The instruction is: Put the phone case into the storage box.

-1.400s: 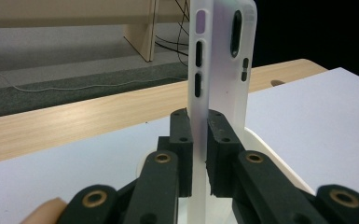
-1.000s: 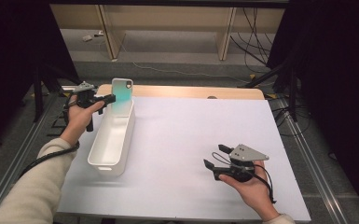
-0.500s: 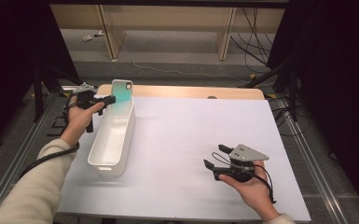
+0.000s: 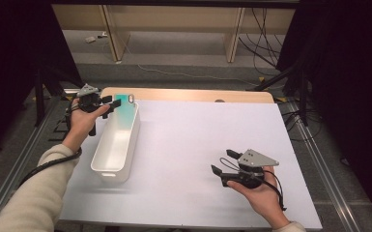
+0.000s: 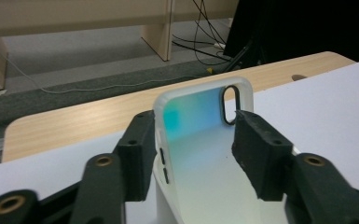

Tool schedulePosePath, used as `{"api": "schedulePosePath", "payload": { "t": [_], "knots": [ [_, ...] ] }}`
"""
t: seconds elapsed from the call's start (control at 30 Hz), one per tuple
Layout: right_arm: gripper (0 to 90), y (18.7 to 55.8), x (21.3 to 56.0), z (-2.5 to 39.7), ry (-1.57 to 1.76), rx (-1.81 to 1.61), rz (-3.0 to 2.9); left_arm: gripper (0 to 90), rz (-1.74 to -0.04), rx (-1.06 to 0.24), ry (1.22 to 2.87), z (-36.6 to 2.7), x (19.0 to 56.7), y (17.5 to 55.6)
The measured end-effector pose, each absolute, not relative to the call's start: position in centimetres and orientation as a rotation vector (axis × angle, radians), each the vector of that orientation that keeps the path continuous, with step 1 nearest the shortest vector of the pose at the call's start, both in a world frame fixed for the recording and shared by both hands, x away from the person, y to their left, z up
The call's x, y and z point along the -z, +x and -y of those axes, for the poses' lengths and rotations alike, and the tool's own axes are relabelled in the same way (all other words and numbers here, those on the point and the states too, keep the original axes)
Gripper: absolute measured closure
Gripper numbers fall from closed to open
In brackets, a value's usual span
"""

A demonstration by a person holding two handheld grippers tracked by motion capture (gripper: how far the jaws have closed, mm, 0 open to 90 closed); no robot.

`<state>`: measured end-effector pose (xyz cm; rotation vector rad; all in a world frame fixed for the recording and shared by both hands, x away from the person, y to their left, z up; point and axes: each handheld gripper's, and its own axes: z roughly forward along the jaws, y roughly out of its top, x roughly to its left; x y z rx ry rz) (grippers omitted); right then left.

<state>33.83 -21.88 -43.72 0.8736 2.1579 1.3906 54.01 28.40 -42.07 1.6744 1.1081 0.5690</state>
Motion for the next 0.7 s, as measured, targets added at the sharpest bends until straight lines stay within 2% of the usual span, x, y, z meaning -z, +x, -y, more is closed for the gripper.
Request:
{"api": "schedulePosePath", "payload": {
  "t": [0.2, 0.43, 0.53, 0.7],
  "knots": [
    [23.7, 33.8, 43.7, 21.9, 0.878, -1.389, -2.160, 35.5, -1.114, -0.596, 1.661, -28.6, 41.3, 53.5],
    [23.2, 33.8, 43.8, 21.8, 0.876, -1.394, -2.155, 15.7, -1.141, -0.604, 1.681, -28.8, 41.1, 52.6],
    [22.9, 33.8, 43.7, 21.9, 0.880, -1.389, -2.156, 13.9, -1.138, -0.608, 1.677, -28.9, 40.9, 52.3],
    [22.3, 33.8, 43.7, 21.9, 0.882, -1.392, -2.156, 5.8, -1.137, -0.593, 1.675, -28.9, 40.6, 51.8]
  ]
}}
